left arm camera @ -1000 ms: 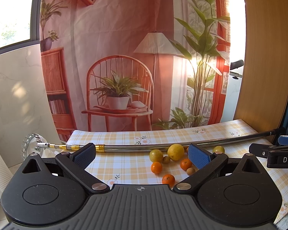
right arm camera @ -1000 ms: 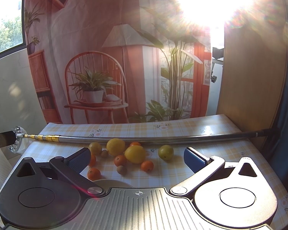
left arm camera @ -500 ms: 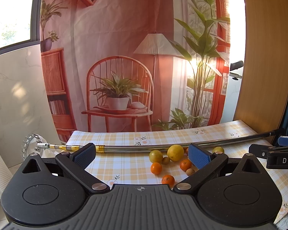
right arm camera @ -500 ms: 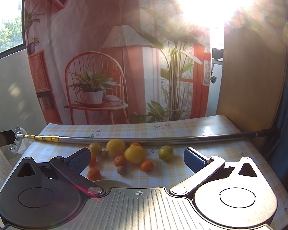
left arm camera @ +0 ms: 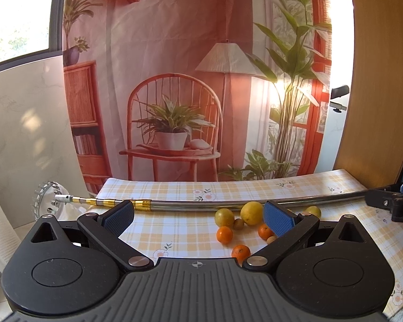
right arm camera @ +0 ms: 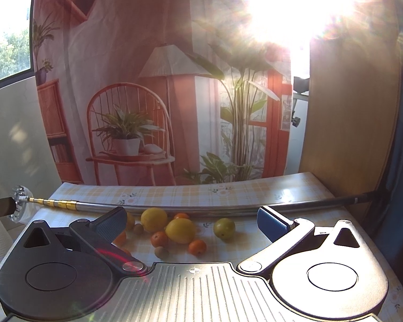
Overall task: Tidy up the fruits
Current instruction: 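Lower the left gripper onto an orange and close on it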
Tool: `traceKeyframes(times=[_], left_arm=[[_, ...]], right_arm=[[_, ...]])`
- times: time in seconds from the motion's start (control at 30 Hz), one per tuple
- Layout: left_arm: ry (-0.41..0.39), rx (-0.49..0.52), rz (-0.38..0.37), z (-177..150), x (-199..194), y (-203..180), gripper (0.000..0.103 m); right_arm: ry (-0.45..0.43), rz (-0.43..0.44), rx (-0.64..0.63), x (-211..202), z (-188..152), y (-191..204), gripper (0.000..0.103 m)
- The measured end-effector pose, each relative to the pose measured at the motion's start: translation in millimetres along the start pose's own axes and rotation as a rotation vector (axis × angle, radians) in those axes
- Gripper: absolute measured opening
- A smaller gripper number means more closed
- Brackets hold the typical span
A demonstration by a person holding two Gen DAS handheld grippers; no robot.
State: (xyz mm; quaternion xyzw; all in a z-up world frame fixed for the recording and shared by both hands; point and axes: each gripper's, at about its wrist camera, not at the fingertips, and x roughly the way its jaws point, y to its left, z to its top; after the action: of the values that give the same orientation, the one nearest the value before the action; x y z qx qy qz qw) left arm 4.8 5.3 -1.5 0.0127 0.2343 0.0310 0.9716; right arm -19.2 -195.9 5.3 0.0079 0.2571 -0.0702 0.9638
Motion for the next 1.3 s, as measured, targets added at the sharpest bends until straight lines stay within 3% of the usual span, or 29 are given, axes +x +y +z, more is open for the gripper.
traceKeyframes(times=[0.2,0.43,0.67,0.8,0.93,1.07,1.3], left_arm=[[0.047,-0.058,-0.057,-7,28,15,0.103],[0.107,-0.002,-0.062,-19,60,10,0.101],[0.18,0.006,-0.119,-33,95,5,0.091],[0.219,-0.035,-0.169,-41,118,4,0.079],[0.264,-0.089,-0.233,-50,146,1,0.074],[0.317,-0.059,-0.243,-58,175,-11,0.062],[0.384,0.002,-0.256,-66,207,-26,0.061]], right_arm=[[-0.013,-0.012,-0.031,24,4,-14,0.103],[0.006,-0.006,-0.054,58,-5,-19,0.103],[0.051,-0.004,-0.068,89,-19,-19,0.103],[0.077,-0.007,-0.07,106,-27,-20,0.103],[0.101,0.006,-0.049,119,-35,-25,0.103],[0.135,0.022,0.001,132,-38,-34,0.103],[0.201,0.006,0.013,151,-43,-43,0.103]])
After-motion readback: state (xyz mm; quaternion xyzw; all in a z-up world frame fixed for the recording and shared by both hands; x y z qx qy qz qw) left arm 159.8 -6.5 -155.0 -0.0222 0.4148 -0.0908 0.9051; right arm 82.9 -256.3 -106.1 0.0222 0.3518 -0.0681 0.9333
